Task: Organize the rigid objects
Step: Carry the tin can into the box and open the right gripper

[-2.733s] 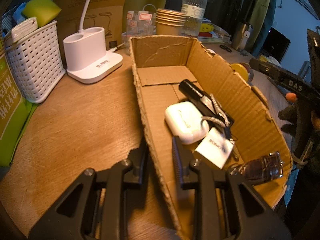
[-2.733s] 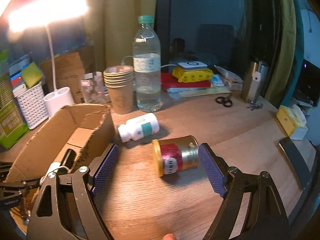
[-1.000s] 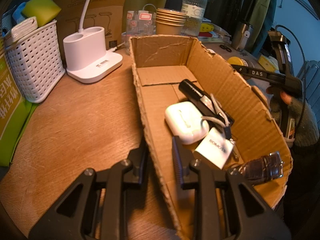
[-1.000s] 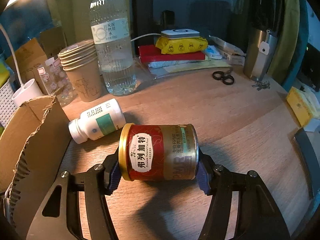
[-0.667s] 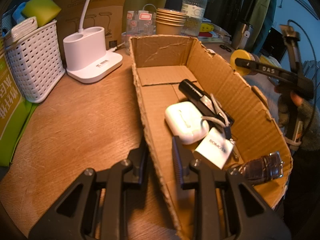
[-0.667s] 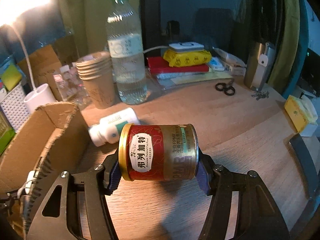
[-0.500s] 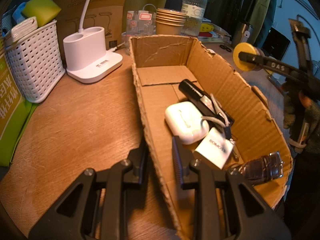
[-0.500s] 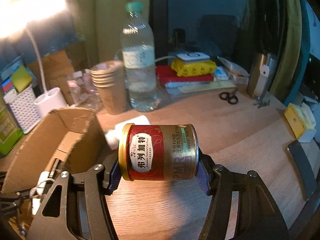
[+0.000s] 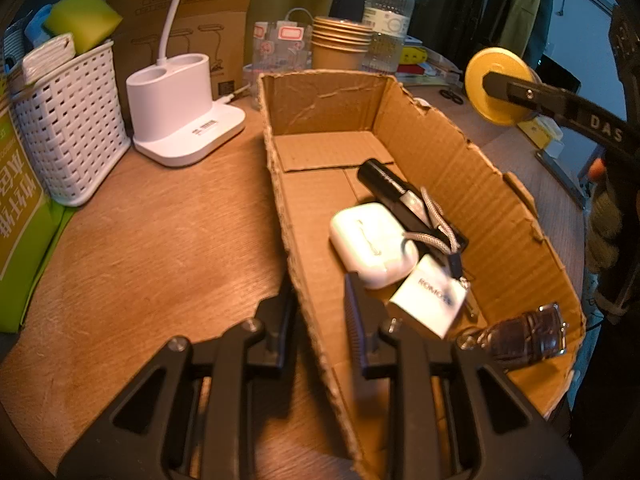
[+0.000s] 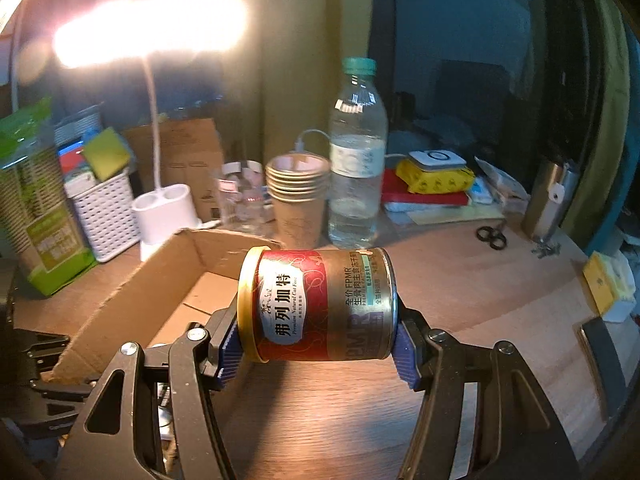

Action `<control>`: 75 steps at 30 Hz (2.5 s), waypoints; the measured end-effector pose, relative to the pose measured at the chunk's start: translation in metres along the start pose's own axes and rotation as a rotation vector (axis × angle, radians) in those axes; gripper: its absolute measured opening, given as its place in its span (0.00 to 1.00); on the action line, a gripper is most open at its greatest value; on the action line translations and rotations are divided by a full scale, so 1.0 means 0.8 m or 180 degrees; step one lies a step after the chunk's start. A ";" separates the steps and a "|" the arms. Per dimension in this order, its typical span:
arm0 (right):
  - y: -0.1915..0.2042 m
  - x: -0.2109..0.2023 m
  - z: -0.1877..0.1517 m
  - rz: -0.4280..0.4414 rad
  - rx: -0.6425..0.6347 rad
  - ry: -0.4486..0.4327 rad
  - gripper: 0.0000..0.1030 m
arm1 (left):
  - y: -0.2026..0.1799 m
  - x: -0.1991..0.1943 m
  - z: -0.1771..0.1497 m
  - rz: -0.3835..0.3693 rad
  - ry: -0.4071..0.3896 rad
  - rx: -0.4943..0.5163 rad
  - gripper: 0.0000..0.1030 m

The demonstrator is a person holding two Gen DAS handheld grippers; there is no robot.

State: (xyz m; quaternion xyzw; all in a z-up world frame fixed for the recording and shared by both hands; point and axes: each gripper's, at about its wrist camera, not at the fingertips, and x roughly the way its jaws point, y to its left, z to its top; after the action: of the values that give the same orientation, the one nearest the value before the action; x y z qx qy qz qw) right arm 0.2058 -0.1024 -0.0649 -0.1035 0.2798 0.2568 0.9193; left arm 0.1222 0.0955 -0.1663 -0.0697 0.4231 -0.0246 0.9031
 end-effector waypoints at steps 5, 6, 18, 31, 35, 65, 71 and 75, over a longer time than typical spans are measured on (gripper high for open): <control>0.021 -0.002 -0.001 0.0135 -0.0132 -0.0022 0.62 | 0.000 0.000 0.000 0.0000 0.0000 0.0000 0.25; 0.026 -0.003 -0.001 0.0167 -0.0161 -0.0027 0.62 | 0.000 0.000 0.000 0.0000 0.0000 0.0000 0.25; 0.070 0.002 -0.009 0.0421 -0.0416 0.0026 0.62 | 0.000 0.000 0.000 0.0000 0.0000 0.0000 0.25; 0.110 0.011 -0.023 0.0601 -0.0737 0.0174 0.62 | 0.000 0.000 0.000 0.0000 0.0000 0.0000 0.25; 0.117 0.015 -0.027 0.0637 -0.0812 0.0217 0.62 | 0.000 0.000 0.000 0.0000 0.0000 0.0000 0.24; 0.105 0.003 -0.018 0.0692 -0.0646 0.0170 0.79 | -0.001 -0.001 0.000 0.0003 0.0000 0.0000 0.25; 0.101 0.003 -0.017 0.0650 -0.0623 0.0145 0.79 | -0.001 -0.001 0.000 0.0004 0.0000 0.0000 0.25; 0.093 0.001 -0.014 0.0604 -0.0573 0.0109 0.79 | -0.001 -0.001 0.000 0.0004 0.0000 0.0000 0.25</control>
State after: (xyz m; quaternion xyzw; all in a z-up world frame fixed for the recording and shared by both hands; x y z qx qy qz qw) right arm 0.1614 -0.0427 -0.0783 -0.1630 0.2799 0.3649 0.8729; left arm 0.1217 0.0946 -0.1659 -0.0694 0.4232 -0.0240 0.9031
